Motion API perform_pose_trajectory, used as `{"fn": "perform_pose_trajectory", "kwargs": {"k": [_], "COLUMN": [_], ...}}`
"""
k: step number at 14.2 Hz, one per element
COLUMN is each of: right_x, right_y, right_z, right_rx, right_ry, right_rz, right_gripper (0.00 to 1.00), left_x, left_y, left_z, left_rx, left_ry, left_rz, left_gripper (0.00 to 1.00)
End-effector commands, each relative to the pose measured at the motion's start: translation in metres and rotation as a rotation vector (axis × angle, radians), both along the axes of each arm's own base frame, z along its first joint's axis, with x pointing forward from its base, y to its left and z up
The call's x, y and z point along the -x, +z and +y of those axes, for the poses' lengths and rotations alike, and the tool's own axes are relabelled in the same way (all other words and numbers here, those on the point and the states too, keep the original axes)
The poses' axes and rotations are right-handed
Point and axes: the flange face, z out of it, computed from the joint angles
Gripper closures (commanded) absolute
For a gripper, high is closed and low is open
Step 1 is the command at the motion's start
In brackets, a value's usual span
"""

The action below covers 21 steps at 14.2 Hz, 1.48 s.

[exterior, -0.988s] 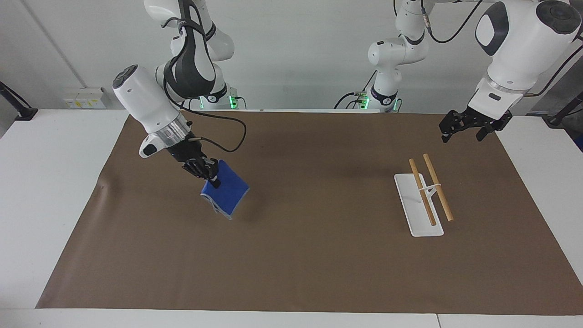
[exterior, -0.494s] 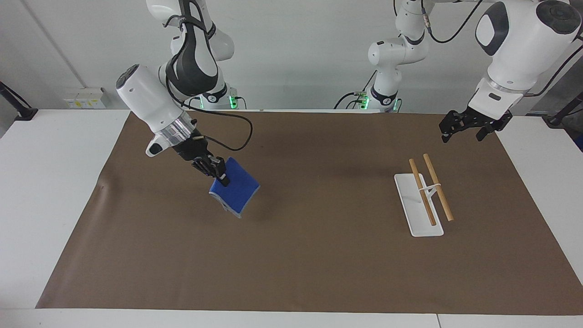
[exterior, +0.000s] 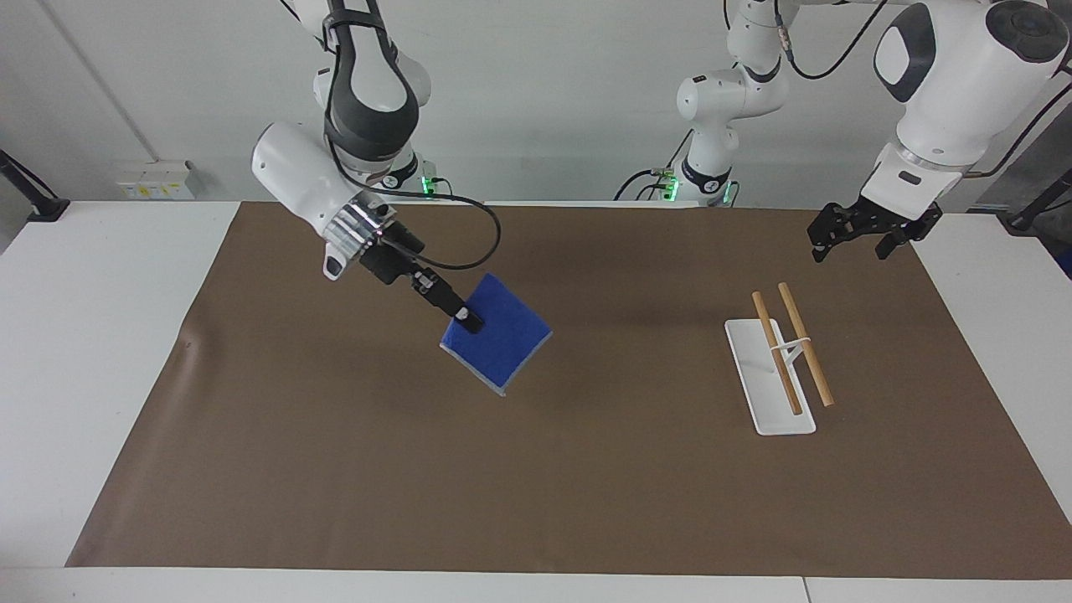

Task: Right arm passes towel to left arm to hang
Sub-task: 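Lift the blue towel with the right gripper toward the table center, then carry the towel toward the left gripper while the left gripper approaches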

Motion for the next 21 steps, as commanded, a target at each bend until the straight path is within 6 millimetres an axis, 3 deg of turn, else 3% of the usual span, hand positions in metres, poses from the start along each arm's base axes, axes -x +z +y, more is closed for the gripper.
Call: {"fn": "perform_pose_trajectory", "kwargs": {"k": [1,5,7,10,15,19,21], "right_x": [0.001,0.008,0.013,0.015,0.026,0.028,0.036], "right_y": [-0.007,-0.016,-0.021,-0.023,-0.031,-0.026,-0.024], "right_z": [0.008,0.035,0.050,0.049,0.075,0.078,0.092], "right_rx": [-0.021,0.002,-0.040,-0.105,-0.078,-0.157,-0.169], "right_ry": [-0.008,0.006,-0.040,-0.101,-0.103,-0.168,-0.177], "right_rz": [0.022,0.006,0.020,0.044,0.031,0.062,0.060], "right_gripper": [1.00,1.00,1.00,1.00,1.00,1.00,1.00], "left_x": [0.013,0.020,0.018,0.014,0.021,0.025,0.033], "left_y": [0.006,-0.003,-0.004,-0.009,-0.033,-0.048,-0.063], "left_z": [-0.003,-0.020,-0.031,-0.048,-0.068,-0.110,-0.134], "left_rx": [-0.018,0.105,0.211,0.352,0.544,0.639,0.644], "left_ry": [-0.024,0.061,0.250,0.594,0.991,1.204,1.234], "left_rz": [-0.016,0.006,-0.023,-0.043,-0.058,-0.100,-0.097], "left_gripper": [0.00,0.00,0.00,0.00,0.00,0.00,0.00]}}
